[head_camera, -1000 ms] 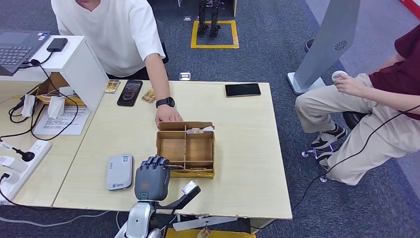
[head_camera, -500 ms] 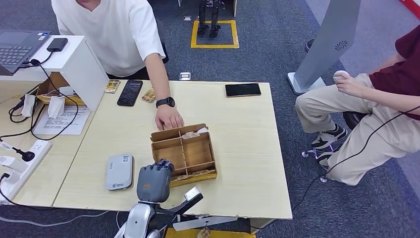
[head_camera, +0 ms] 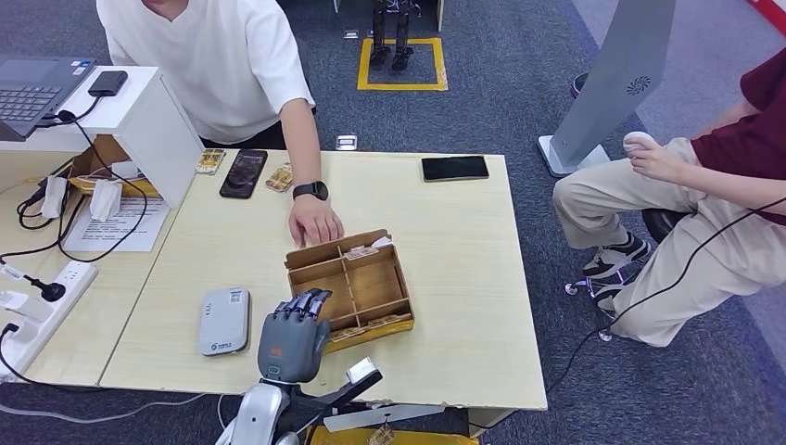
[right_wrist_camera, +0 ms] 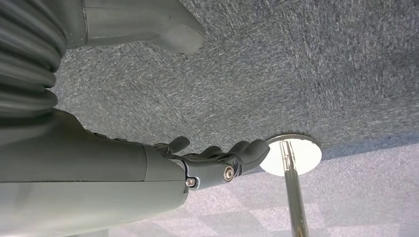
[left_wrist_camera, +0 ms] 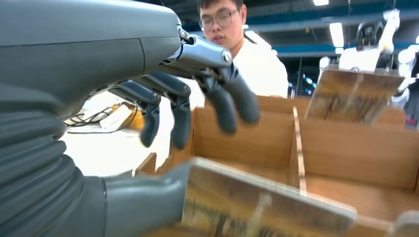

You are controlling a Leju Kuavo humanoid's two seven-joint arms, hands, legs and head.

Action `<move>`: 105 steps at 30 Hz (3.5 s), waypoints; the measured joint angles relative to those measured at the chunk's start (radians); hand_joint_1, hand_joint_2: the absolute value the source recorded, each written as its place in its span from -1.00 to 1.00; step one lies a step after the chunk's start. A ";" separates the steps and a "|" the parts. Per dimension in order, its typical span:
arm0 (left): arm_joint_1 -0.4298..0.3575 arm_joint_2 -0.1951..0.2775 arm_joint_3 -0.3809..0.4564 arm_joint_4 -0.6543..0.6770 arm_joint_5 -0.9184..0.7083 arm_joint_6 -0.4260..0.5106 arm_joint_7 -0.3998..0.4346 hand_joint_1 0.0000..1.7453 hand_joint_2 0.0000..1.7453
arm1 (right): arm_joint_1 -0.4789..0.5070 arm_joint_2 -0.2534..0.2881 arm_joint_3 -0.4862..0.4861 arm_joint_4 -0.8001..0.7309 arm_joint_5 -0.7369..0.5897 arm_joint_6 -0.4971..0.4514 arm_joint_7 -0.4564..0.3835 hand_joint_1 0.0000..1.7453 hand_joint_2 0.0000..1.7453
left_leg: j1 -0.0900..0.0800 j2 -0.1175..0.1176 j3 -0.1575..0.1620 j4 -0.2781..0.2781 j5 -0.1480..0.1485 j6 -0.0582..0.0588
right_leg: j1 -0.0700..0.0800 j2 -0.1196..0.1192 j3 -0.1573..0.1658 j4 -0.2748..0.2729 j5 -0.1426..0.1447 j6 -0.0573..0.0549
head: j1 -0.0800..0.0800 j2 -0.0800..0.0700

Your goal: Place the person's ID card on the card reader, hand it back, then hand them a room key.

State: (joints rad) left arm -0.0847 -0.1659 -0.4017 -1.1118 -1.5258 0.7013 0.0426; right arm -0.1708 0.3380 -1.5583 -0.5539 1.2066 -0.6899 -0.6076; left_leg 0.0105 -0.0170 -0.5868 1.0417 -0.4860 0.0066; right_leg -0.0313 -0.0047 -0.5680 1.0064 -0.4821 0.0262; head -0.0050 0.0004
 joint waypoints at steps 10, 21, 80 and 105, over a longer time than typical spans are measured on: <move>0.036 -0.038 0.073 -0.067 0.054 0.002 -0.111 -1.00 1.00 | 0.000 0.000 0.000 0.000 -0.010 0.000 0.000 -1.00 1.00 | 0.000 0.000 0.000 0.000 0.000 0.000 | 0.000 0.000 0.000 0.000 0.000 0.000 | 0.000 0.000; 0.058 -0.074 0.135 -0.104 0.050 0.002 -0.136 -1.00 1.00 | 0.000 0.000 0.000 0.000 -0.014 0.000 0.001 -1.00 1.00 | 0.000 0.000 0.000 0.000 0.000 0.000 | 0.000 0.000 0.000 0.000 0.000 0.000 | 0.000 0.000; -0.014 -0.046 0.035 0.039 -0.022 0.001 0.032 -1.00 1.00 | -0.002 0.000 0.000 -0.002 0.018 0.000 0.000 -1.00 1.00 | 0.000 0.000 0.000 0.000 0.000 0.000 | 0.000 0.001 0.000 0.000 0.000 0.000 | 0.000 0.000; -0.067 -0.015 -0.039 0.135 -0.022 0.001 0.160 1.00 1.00 | -0.002 0.000 0.000 0.000 0.026 0.000 0.001 -1.00 1.00 | 0.000 0.000 0.000 0.000 0.000 0.000 | 0.000 0.001 0.000 0.000 0.000 0.000 | 0.000 0.000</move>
State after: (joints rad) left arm -0.1514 -0.1806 -0.4405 -0.9767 -1.5476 0.7023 0.2031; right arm -0.1731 0.3380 -1.5581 -0.5543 1.2322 -0.6901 -0.6063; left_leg 0.0106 -0.0165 -0.5867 1.0417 -0.4860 0.0065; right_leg -0.0313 -0.0040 -0.5685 1.0064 -0.4821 0.0261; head -0.0051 0.0004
